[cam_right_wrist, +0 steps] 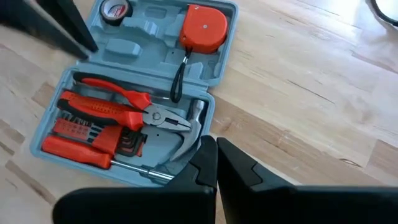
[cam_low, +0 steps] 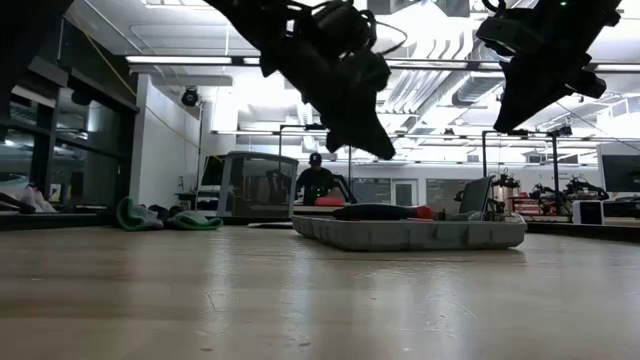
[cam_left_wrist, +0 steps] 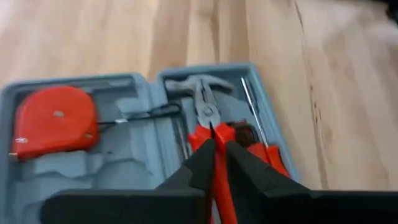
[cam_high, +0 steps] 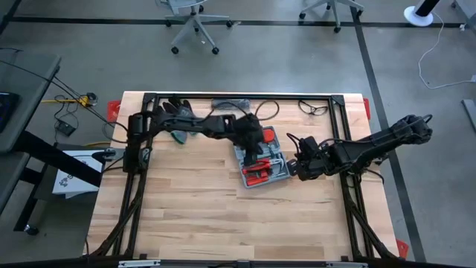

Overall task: Prefit tool cases
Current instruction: Remove the pliers from the gray prefit tool case

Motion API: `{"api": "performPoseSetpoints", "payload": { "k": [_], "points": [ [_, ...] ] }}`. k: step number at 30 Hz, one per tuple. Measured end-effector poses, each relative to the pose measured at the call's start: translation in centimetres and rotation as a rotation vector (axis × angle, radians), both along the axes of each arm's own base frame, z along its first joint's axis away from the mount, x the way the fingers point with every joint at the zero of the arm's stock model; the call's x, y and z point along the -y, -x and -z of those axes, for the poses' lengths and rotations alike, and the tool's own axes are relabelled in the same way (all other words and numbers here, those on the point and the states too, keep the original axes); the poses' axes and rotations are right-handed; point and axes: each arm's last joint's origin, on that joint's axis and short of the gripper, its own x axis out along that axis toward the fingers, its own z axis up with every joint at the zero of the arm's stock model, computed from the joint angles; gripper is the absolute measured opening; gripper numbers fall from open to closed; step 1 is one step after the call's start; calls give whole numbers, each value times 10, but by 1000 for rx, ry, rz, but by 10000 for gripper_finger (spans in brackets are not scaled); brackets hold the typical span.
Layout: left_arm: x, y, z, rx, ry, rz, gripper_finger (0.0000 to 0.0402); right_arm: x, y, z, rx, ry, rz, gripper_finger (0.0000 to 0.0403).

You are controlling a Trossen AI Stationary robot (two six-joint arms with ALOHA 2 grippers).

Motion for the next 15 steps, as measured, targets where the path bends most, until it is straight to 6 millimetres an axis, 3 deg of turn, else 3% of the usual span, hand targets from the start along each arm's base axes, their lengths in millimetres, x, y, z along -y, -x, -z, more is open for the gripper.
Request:
{"api": "performPoseSetpoints", "payload": {
  "k": [10,15],
  "points": [
    [17,-10,47,-117,-207,84,173,0,0,0,-10,-12,-12,0],
    [16,-14,58,-123,-205,77,202,0,0,0,-10,-13,-13,0]
  ]
}}
